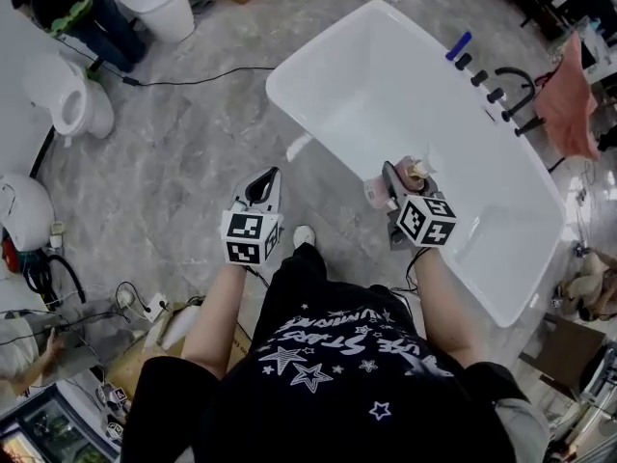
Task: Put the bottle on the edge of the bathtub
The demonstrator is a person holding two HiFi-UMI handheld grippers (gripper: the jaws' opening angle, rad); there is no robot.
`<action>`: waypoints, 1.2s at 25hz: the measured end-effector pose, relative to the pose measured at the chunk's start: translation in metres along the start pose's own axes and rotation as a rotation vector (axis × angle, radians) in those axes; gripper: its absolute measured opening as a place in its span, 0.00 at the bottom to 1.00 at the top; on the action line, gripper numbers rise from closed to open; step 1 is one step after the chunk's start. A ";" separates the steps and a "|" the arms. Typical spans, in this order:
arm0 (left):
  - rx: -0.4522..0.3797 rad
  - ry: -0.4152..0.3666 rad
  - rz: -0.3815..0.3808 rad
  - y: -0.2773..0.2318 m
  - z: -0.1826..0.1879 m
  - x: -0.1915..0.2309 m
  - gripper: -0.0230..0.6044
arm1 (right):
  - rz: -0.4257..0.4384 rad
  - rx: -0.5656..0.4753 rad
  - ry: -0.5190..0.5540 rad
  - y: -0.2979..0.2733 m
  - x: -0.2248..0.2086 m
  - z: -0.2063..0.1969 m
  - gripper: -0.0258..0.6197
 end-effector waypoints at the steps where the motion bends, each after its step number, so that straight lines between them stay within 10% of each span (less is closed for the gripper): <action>1: -0.008 -0.008 -0.010 -0.008 0.004 0.011 0.06 | -0.011 -0.014 -0.001 -0.009 0.005 0.006 0.38; 18: -0.027 -0.012 -0.058 -0.089 0.038 0.108 0.06 | -0.095 -0.037 -0.014 -0.116 0.005 0.067 0.38; 30: 0.013 -0.030 -0.151 -0.267 0.104 0.197 0.06 | -0.232 -0.065 -0.127 -0.284 -0.067 0.156 0.38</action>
Point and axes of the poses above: the fingertips, and each gripper's own axes: y backward along the fingers, x to its left, z out of its top, the point moved 10 cm from there along y, backward along the fingers, and after that the axes turned 13 degrees about -y, right-handed, at the moved point
